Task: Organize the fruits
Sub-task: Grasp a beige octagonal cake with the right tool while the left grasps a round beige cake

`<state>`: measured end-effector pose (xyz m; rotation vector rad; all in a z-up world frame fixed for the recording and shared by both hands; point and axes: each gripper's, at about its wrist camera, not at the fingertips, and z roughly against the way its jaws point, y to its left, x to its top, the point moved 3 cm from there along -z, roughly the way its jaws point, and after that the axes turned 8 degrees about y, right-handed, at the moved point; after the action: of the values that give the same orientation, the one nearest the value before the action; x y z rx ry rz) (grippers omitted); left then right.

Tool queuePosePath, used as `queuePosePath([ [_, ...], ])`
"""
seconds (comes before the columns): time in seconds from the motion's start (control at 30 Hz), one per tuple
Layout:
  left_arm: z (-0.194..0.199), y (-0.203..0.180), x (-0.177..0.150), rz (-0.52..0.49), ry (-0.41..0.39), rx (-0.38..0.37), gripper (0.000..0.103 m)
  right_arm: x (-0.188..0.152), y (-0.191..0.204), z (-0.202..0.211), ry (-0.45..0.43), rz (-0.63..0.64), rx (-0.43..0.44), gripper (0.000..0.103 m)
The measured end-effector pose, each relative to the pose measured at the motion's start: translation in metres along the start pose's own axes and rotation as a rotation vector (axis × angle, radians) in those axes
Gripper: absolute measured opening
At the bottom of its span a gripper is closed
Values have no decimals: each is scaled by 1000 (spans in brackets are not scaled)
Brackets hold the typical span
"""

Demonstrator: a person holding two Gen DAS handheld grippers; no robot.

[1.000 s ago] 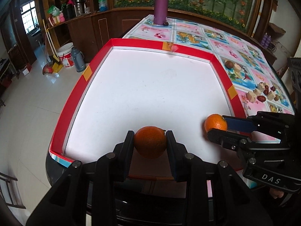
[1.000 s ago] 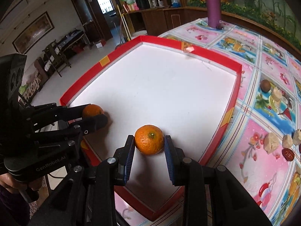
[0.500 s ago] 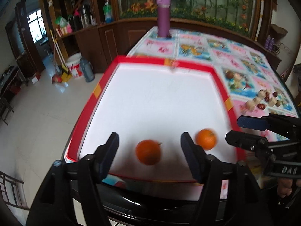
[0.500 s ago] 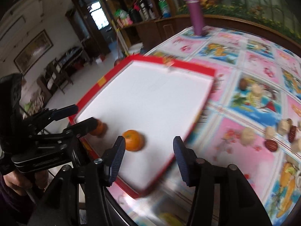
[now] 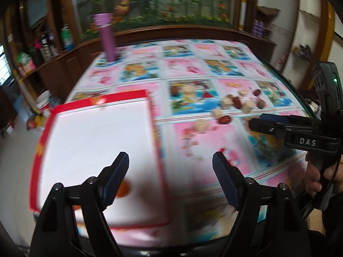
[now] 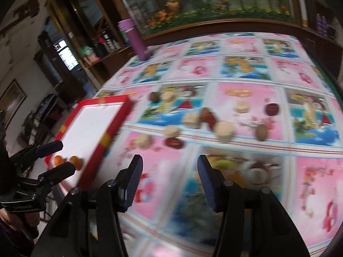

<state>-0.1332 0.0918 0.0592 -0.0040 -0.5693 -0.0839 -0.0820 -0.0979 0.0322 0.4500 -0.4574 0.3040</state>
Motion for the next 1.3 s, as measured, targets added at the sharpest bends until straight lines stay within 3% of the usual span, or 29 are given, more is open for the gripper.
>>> queuePosePath([
  [0.27, -59, -38, 29, -52, 119, -20, 81, 16, -29, -20, 31, -12, -58, 53],
  [0.6, -91, -38, 45, -32, 168, -52, 79, 21, -37, -36, 29, 10, -140, 53],
  [0.8, -105, -39, 48, -30, 201, -75, 64, 23, -39, -39, 26, 3, -156, 52],
  [0.87, -111, -37, 50, -15, 210, -83, 55, 25, -39, -40, 20, 5, -170, 52],
  [1.03, -114, -36, 52, -14, 206, -93, 45, 29, -43, -46, 35, -25, -161, 43],
  [1.17, -114, -37, 53, -15, 197, -105, 33, 31, -45, -47, 37, -40, -157, 26],
  [1.3, -112, -38, 51, -16, 189, -123, 29, 31, -46, -48, 34, -59, -154, 26],
])
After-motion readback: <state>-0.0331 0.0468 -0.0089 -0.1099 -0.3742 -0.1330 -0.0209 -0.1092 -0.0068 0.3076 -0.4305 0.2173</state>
